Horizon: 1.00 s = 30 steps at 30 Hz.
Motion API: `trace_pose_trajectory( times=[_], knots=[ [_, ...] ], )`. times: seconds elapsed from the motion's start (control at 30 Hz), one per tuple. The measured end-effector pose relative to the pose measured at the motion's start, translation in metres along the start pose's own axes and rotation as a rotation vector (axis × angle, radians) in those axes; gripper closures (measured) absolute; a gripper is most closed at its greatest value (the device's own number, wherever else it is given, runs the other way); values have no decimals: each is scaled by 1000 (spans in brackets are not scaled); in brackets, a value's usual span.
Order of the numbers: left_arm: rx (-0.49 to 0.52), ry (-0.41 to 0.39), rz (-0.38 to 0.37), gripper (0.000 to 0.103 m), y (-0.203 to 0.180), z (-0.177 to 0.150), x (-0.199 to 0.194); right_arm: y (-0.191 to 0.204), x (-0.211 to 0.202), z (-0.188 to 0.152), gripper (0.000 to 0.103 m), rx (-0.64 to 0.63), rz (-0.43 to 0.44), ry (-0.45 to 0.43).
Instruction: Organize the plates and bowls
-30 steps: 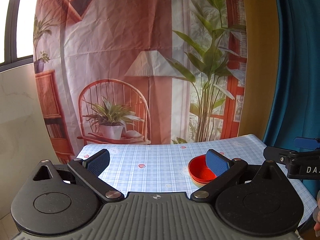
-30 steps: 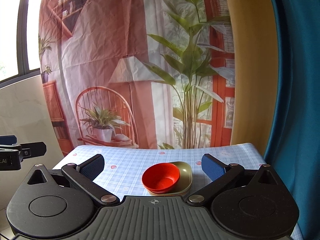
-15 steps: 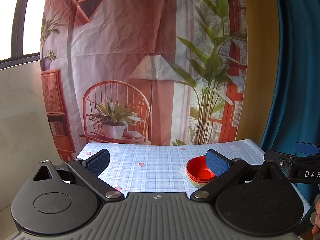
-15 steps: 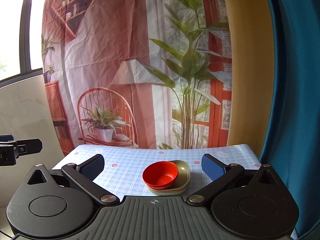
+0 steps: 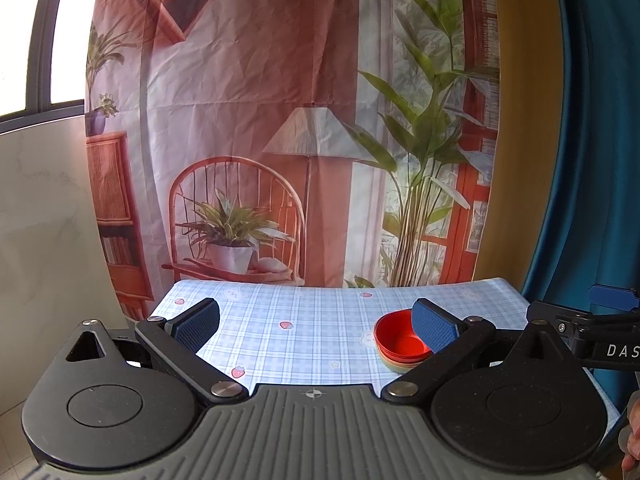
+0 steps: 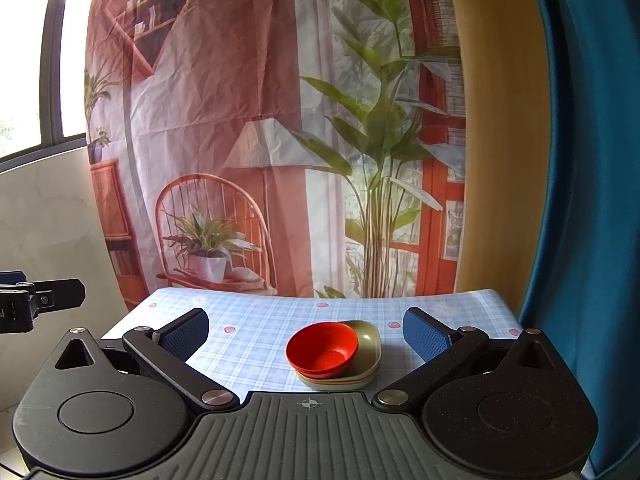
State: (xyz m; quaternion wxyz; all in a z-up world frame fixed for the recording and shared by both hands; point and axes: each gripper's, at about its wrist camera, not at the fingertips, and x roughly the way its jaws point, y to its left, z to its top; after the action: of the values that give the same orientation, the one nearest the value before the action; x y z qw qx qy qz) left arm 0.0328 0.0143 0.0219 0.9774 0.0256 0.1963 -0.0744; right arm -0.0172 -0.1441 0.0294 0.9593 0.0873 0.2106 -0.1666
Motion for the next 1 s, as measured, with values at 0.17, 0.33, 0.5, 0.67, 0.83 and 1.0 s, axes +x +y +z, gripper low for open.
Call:
trace_pose_trajectory(
  times=[0.17, 0.33, 0.5, 0.67, 0.83, 1.0],
  knots=[
    [-4, 0, 3, 0, 2, 0, -1, 0, 0, 0, 0, -1, -1, 0],
    [-3, -1, 4, 0, 2, 0, -1, -1, 0, 0, 0, 0, -1, 0],
    [-7, 0, 4, 0, 3, 0, -1, -1, 0, 0, 0, -1, 0, 0],
    [-8, 2, 6, 0, 4, 0, -1, -2, 1, 1, 0, 1, -2, 2],
    [-7, -1, 1, 0, 4, 1, -2, -5, 2, 1, 0, 2, -3, 3],
    [-9, -4, -2, 0, 5, 1, -1, -7, 3, 2, 0, 0, -5, 1]
  ],
)
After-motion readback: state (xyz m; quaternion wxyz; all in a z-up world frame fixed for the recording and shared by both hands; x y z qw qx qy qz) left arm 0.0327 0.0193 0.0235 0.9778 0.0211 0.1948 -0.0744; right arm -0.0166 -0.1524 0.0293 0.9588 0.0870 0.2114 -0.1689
